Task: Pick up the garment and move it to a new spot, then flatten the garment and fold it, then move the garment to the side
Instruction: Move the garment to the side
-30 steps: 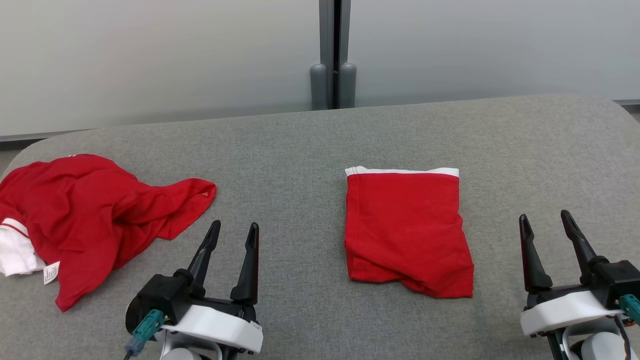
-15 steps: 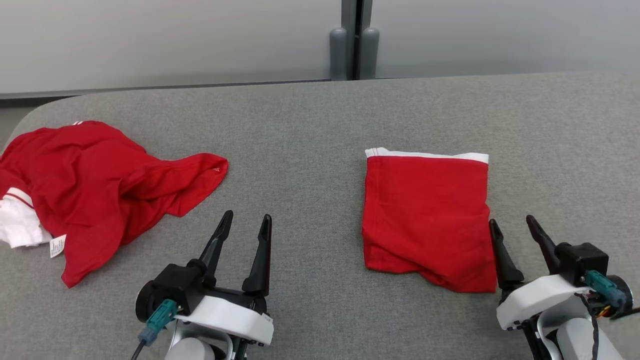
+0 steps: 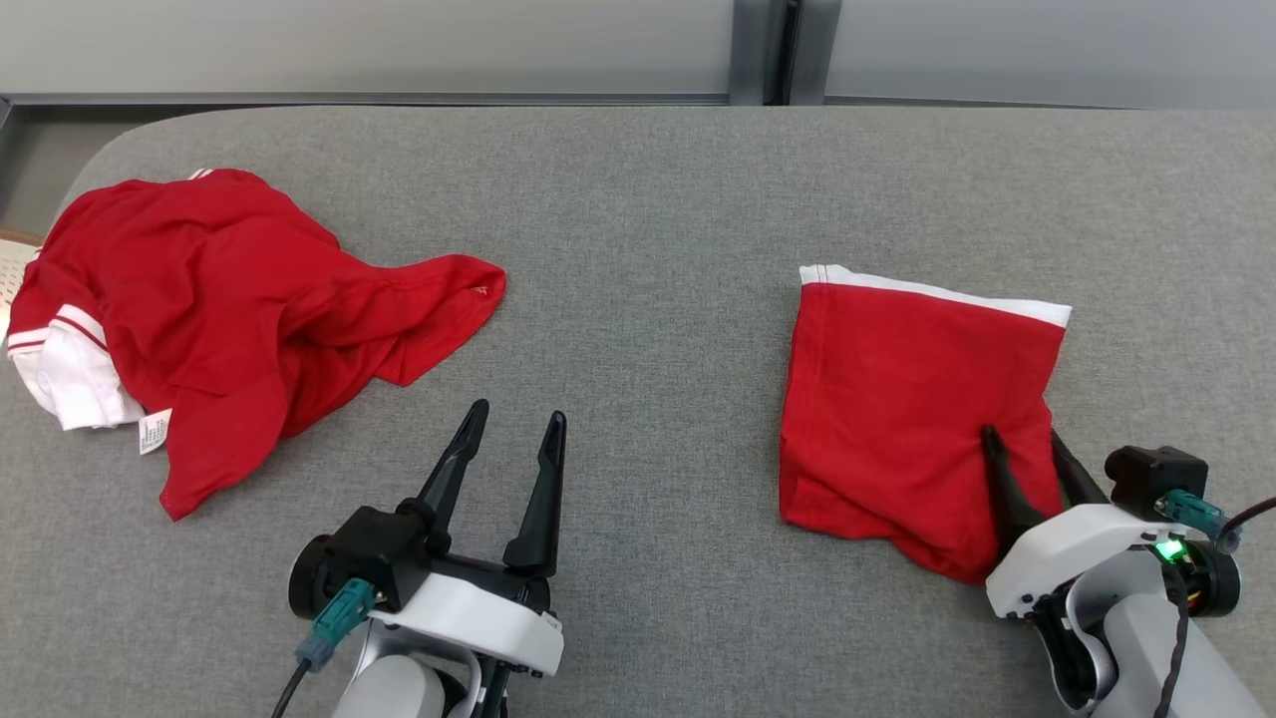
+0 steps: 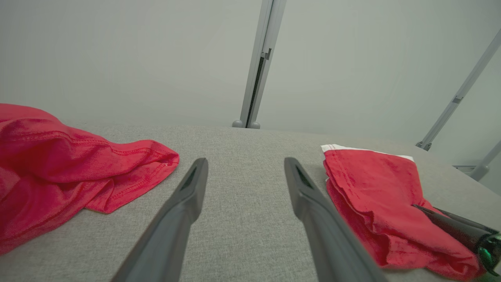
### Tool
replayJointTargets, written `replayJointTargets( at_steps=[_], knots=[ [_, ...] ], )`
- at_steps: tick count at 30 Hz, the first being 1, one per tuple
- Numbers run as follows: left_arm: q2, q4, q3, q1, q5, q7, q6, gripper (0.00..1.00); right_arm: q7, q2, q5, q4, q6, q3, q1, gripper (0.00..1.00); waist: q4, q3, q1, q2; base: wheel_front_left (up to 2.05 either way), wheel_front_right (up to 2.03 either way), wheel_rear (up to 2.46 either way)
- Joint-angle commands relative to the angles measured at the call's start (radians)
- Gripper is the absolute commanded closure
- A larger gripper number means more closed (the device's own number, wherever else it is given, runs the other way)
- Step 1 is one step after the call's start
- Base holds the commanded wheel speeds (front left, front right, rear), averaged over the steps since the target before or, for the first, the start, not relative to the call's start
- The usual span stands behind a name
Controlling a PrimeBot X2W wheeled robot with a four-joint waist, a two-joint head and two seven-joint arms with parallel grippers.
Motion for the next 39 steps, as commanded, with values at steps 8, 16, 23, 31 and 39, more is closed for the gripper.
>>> replayJointTargets(
  at_steps=[8, 16, 23, 31, 39],
  knots=[
    [0.003, 0.005, 0.016, 0.008, 0.013, 0.0, -0.008, 0.0, -0.09, -0.065, -0.111, 0.071, 0.0, 0.077, -0.05, 1.0, -0.045, -0.042, 0.0, 0.0, 0.0, 0.0, 0.0],
    [0.003, -0.015, -0.01, -0.02, 0.026, 0.0, -0.021, 0.0, -0.12, -0.165, -0.244, 0.022, 0.0, 0.168, -0.096, 1.0, -0.158, -0.032, 0.0, 0.0, 0.0, 0.0, 0.0],
    [0.003, -0.039, -0.043, -0.111, 0.073, 0.0, -0.031, 0.0, -0.124, -0.347, -0.253, -0.025, 0.0, 0.316, -0.202, 1.0, -0.262, 0.096, 0.0, 0.0, 0.0, 0.0, 0.0],
    [0.004, -0.042, -0.077, -0.249, 0.129, 0.0, -0.046, 0.0, -0.128, -0.55, -0.222, 0.023, 0.0, 0.404, -0.391, 1.0, -0.299, 0.271, 0.0, 0.0, 0.0, 0.0, 0.0],
    [0.004, -0.042, -0.087, -0.296, 0.14, 0.0, -0.047, 0.0, -0.128, -0.654, -0.226, 0.15, 0.0, 0.366, -0.445, 1.0, -0.278, 0.314, 0.0, 0.0, 0.0, 0.0, 0.0]
  ],
)
